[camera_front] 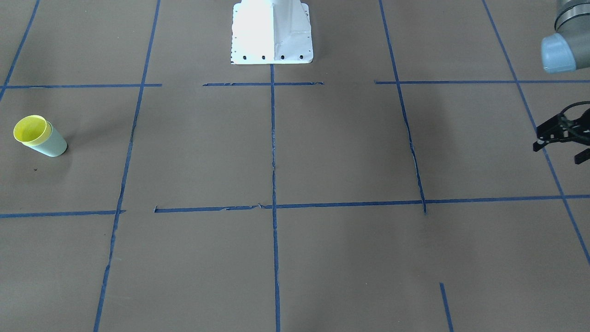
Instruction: Transfer and stack yellow cup on green cup
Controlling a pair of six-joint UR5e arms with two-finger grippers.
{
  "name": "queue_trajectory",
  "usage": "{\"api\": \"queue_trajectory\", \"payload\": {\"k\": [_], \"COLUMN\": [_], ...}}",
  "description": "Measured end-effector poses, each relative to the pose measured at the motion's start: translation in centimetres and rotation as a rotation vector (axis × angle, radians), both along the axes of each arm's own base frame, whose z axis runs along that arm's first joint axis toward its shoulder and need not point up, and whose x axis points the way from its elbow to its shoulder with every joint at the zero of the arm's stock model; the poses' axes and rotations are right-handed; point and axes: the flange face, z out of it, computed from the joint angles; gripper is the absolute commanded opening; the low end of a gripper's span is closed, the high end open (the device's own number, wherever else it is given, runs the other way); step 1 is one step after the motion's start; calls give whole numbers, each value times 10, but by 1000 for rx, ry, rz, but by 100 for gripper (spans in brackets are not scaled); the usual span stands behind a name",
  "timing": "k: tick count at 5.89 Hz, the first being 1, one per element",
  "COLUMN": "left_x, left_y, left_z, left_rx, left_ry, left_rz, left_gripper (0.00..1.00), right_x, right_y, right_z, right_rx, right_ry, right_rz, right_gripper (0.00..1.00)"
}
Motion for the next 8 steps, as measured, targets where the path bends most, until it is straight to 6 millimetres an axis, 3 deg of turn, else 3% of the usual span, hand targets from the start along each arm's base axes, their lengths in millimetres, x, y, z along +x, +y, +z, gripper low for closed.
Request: {"api": "queue_trajectory", "payload": {"k": [1,2,3,5,8], "left_x": [-44,-74,-92,-106,-122], "left_y": [23,43,61,97,123], "left_z": [37,61,78,108,111], "left_rx": [-46,-87,-123,-179,-186], "left_ry": [-17,-23,-26,-30,-37], "left_rz": [-18,-55,-82,-106,-143], "left_gripper": [100,100,100,100,100], "right_x": [4,5,5,5,5], "right_y": [5,7,7,8,10], "right_z": [5,6,5,6,9], "right_rx": [-12,-14,-14,-17,-20], "right_ry": [1,1,1,1,1], "right_rz": [8,11,11,12,10], "right_gripper": [100,100,100,100,100]}}
